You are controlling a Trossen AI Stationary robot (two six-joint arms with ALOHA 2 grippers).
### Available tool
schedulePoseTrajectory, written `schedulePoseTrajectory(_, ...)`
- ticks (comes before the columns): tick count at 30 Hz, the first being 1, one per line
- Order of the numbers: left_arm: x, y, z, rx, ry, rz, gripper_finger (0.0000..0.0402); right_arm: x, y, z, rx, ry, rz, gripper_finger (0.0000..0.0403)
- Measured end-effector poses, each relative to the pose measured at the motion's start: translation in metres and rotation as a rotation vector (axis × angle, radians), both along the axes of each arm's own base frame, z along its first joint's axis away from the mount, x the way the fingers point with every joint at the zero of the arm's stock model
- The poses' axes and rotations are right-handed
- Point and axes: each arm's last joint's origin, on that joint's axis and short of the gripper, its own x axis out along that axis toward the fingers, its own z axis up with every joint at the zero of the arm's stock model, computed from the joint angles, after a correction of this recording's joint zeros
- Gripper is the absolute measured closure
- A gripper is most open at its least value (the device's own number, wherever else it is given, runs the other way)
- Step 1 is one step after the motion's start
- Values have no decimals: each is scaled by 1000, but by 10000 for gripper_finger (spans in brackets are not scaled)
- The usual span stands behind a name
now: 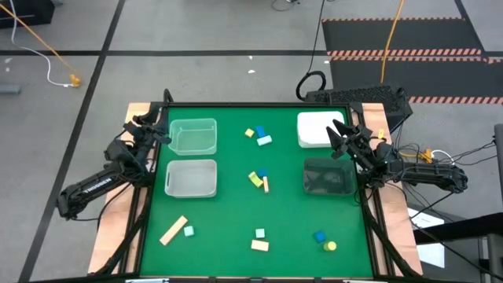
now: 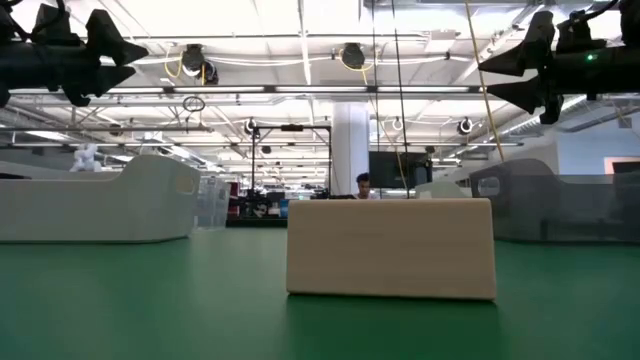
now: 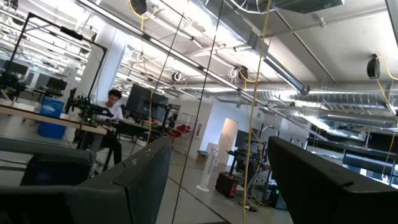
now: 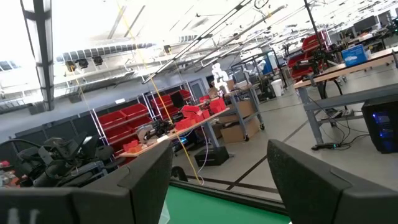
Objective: Sort & place blocks by color
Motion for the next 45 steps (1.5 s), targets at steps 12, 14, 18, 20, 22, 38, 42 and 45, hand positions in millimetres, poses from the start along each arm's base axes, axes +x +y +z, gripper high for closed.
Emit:
schedulePoseTrajectory(12,0,0,0,0,0,0,133,0,0,0,-2,-5,2,149)
schedulePoseTrajectory(14,0,0,0,0,0,0,133,0,0,1,-2,-9,3,149)
schedulePoseTrajectory(18,0,0,0,0,0,0,133,-1,0,3,-5,-29,1,149)
schedulePoseTrajectory(20,0,0,0,0,0,0,133,-2,0,6,-11,-64,1,149)
schedulePoseTrajectory(22,0,0,0,0,0,0,133,-4,1,10,-19,-111,0,149)
schedulePoseTrajectory(38,0,0,0,0,0,0,133,-2,2,18,144,-355,146,149)
schedulePoseTrajectory(42,0,0,0,0,0,0,133,4,3,31,123,-337,230,149)
schedulePoseTrajectory(45,0,0,0,0,0,0,133,11,2,41,119,-310,243,149)
